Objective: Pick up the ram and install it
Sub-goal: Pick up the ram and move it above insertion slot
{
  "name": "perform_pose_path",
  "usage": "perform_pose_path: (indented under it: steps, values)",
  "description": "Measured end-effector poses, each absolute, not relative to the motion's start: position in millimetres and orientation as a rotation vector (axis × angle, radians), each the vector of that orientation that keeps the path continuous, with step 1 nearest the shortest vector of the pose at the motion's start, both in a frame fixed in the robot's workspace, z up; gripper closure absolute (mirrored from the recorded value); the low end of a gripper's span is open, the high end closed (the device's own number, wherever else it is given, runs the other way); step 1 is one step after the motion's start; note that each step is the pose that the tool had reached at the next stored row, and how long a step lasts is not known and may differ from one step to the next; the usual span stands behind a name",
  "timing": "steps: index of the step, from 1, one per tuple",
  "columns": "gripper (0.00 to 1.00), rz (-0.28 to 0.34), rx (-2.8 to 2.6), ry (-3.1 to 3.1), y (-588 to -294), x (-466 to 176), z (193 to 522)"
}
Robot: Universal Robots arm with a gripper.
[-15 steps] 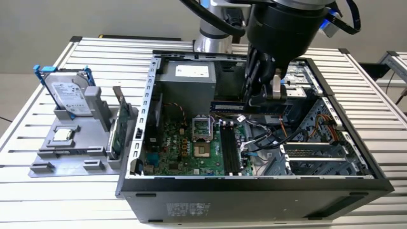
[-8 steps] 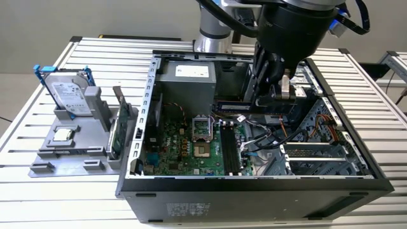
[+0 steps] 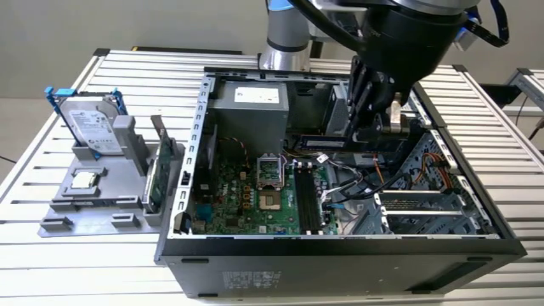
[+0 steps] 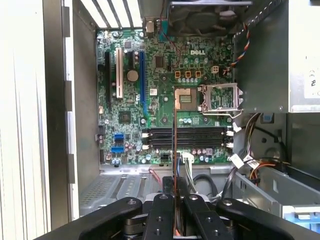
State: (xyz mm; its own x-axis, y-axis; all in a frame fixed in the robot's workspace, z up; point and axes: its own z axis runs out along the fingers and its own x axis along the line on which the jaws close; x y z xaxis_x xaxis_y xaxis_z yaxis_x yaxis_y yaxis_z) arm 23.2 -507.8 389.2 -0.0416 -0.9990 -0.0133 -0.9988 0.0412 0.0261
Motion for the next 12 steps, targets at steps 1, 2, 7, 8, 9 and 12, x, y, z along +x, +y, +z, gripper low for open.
perform_pose_path:
  steps: [1, 2, 7, 8, 9, 12]
  values:
    - [1.00, -0.044, 2.169, -2.261, -508, 25, 389]
    - [1.00, -0.044, 2.169, -2.261, -508, 26, 389]
    - [1.00, -0.044, 2.169, -2.261, -508, 34, 389]
    - [1.00, -0.044, 2.169, -2.261, -508, 36, 389]
    - [1.00, -0.044, 2.169, -2.261, -508, 37, 389]
    - [1.00, -0.044, 2.169, -2.261, -508, 41, 389]
